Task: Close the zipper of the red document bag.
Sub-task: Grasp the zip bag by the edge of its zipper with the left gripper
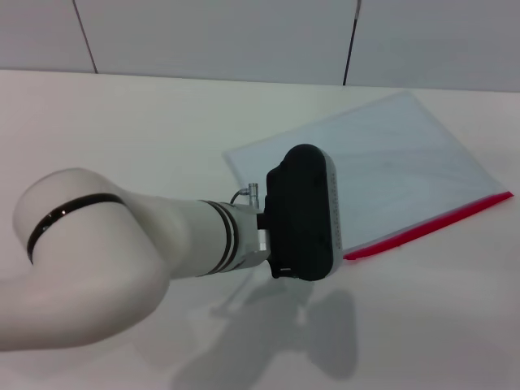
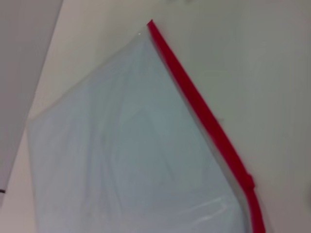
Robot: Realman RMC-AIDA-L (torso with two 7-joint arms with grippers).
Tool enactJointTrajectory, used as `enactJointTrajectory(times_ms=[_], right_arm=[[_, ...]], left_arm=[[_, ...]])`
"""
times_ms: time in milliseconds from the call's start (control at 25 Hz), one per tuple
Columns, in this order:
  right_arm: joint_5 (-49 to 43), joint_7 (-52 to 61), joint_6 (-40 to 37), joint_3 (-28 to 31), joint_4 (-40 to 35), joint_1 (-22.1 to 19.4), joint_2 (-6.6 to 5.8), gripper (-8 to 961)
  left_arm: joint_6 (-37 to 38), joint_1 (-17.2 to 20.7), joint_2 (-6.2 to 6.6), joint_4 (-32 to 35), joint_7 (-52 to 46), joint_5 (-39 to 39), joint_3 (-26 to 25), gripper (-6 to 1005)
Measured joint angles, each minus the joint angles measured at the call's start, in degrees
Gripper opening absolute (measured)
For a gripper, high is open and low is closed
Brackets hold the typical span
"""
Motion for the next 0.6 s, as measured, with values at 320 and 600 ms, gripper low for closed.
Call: enactJointTrajectory(times_ms=[320, 600], right_arm=[[0.02, 0.00, 0.00, 0.00, 0.00, -0.01, 0.00, 891], [0.02, 0.00, 0.00, 0.00, 0.00, 0.05, 0.00, 890]], left_arm=[[-5.73, -0.19, -0.08, -3.93, 0.11, 0.63, 0.51, 758], [-9.11, -0.90, -0.12, -6.59, 0.16, 0.55, 2.38, 754]])
